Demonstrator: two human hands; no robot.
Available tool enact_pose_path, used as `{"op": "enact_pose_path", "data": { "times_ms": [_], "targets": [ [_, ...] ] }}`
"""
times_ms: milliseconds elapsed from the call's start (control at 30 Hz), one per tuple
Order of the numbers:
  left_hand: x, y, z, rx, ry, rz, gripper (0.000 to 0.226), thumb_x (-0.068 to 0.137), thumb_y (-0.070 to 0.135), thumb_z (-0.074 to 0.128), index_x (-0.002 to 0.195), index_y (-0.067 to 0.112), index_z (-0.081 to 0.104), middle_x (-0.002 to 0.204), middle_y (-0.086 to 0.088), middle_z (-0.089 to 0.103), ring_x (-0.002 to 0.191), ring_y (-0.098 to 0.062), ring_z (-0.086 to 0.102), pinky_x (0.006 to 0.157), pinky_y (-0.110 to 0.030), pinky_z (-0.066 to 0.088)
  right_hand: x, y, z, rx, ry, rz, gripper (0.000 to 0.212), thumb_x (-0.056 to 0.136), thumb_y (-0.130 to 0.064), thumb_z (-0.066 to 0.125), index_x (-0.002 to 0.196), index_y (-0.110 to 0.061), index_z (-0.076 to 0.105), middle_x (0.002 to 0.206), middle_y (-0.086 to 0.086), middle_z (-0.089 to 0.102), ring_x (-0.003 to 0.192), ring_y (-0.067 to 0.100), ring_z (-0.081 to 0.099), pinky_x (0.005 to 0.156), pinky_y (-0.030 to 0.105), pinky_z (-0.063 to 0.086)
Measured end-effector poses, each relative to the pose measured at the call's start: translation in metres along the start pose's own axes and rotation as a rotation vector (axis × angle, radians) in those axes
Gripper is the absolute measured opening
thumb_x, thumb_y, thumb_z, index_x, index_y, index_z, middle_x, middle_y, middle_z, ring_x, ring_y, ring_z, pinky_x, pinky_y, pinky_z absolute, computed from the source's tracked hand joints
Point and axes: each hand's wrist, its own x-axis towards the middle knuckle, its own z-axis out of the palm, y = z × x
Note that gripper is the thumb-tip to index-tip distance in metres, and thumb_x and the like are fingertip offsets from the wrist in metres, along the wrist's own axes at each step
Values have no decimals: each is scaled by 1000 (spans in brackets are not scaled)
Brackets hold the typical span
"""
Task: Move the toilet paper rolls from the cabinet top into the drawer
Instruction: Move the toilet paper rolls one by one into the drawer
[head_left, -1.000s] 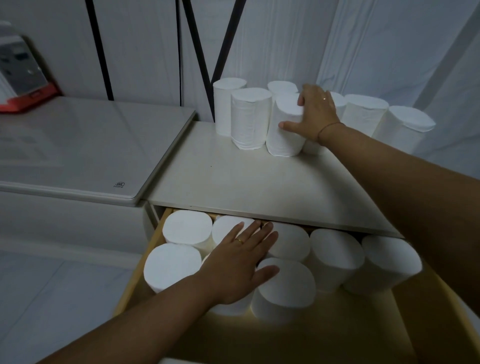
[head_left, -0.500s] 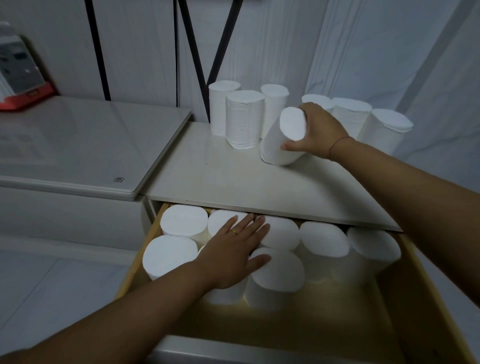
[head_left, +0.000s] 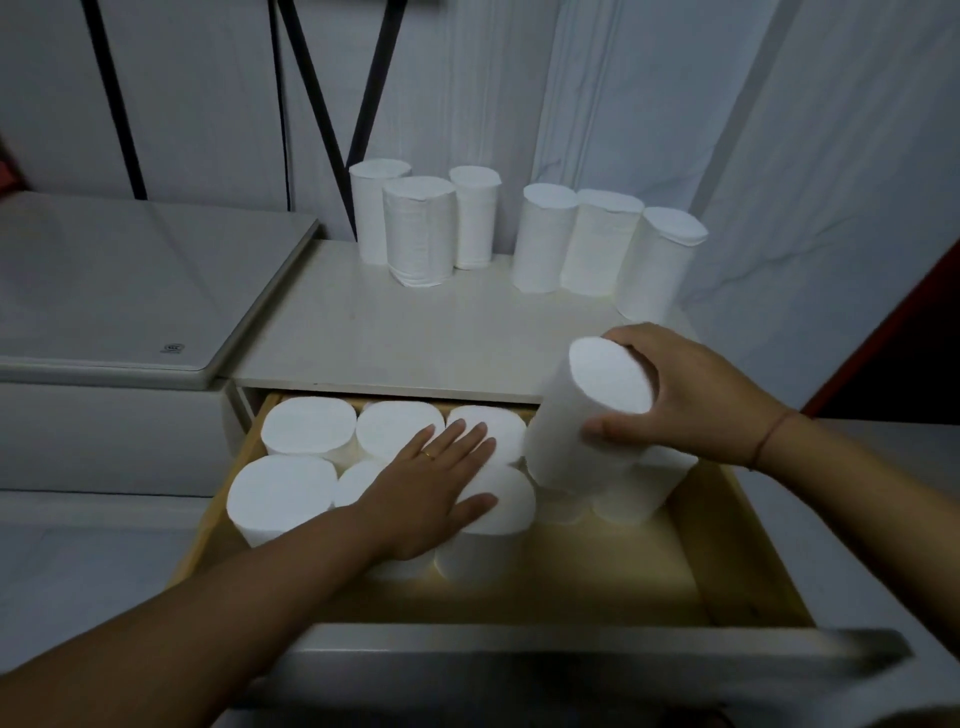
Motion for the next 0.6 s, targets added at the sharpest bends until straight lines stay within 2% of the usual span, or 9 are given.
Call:
{"op": "enact_pose_path", "data": {
  "times_ms": [133, 200, 267, 333, 467, 600],
  "targets": [
    [-3, 10, 3, 4, 16, 31, 71, 90, 63, 6, 151, 30, -3, 159, 8, -10, 145, -11, -16, 119, -33, -9, -30, 4, 5, 0, -75, -5, 83, 48, -80, 59, 118, -39, 41, 111, -17, 47, 95, 7, 49, 75, 21, 44],
    [-5, 14, 4, 11, 20, 45, 71, 89, 63, 5, 151, 30, -3, 160, 8, -9, 145, -11, -15, 117, -31, -11, -39, 9, 13, -5, -110, 8, 80, 49, -79, 63, 116, -40, 42, 111, -16, 50, 96, 8, 51, 77, 26, 48],
    [-5, 16, 5, 9, 28, 53, 72, 88, 64, 3, 152, 30, -2, 160, 9, -8, 145, -10, -15, 115, -29, -13, -43, 14, 28, -38, -129, 27, 82, 47, -77, 63, 116, -38, 43, 115, -12, 52, 101, 11, 52, 84, 33, 48],
    [-6, 18, 5, 10, 31, 56, 72, 88, 64, 3, 152, 30, -2, 160, 9, -9, 145, -10, -16, 114, -27, -16, -46, 19, 48, -70, -138, 50, 86, 48, -76, 65, 120, -34, 43, 121, -8, 53, 107, 14, 49, 89, 31, 41],
    [-6, 20, 4, 7, 32, 46, 70, 90, 62, 7, 151, 30, -2, 159, 9, -9, 144, -9, -17, 110, -24, -19, -48, 24, 86, -43, -127, 123, 87, 52, -72, 68, 124, -33, 40, 126, -5, 50, 110, 14, 45, 89, 33, 44],
    [-6, 19, 5, 10, 27, 48, 71, 89, 63, 5, 151, 30, -2, 160, 9, -9, 145, -9, -17, 114, -26, -15, -49, 24, 111, -54, -140, 126, 84, 56, -67, 71, 125, -31, 39, 130, -2, 45, 112, 16, 43, 90, 32, 45]
  ]
}}
